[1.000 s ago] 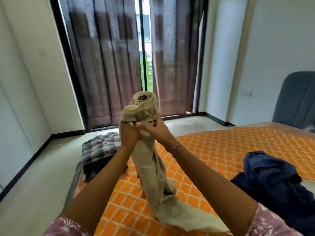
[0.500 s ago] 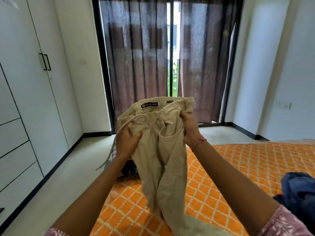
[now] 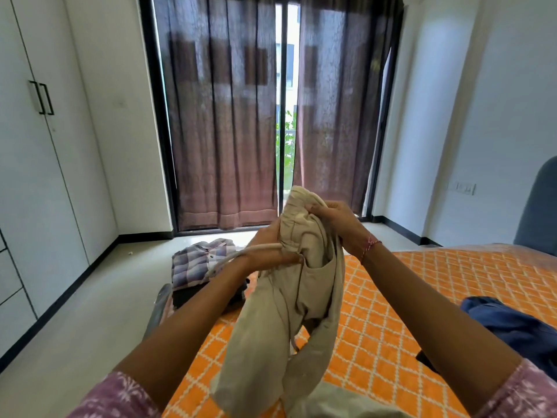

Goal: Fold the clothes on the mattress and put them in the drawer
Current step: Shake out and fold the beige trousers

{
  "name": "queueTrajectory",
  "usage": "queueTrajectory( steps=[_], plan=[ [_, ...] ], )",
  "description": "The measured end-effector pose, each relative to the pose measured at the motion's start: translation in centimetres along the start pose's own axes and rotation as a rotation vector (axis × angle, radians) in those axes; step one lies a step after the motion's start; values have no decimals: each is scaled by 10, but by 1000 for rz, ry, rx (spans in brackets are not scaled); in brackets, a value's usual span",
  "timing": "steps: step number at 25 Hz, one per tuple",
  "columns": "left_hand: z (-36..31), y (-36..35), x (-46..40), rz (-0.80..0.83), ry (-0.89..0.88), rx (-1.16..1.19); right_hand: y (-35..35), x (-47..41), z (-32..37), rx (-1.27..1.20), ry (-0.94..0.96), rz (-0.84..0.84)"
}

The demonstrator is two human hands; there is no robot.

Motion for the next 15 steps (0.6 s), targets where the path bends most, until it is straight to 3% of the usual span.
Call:
queueTrajectory(
  steps=[2,6,9,12,15],
  plan=[
    [-7,-13,-3,-9,-58,135,14,3,7,154,101,-57],
    [-13,-21,-4,14,-70,-12,19,4,19,655,271,221],
    [-5,-17,-6,-70,8,-143,16,5,15,940,317,270],
    [-4,-20,-10,-139,70,-282,3,5,19,1237,212,285],
    [-5,-22,-10,-171,190,-381,5,2,20,1198,-127,370]
  ],
)
Point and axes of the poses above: each hand's wrist, its own x-axis away from the middle knuckle, its own y-axis out of the back of the hand, z = x × y, the point moved 3 cm from there along -x, towards the middle knuckle, and after that the axes turned 12 degrees about -x, right-handed, at the moved point
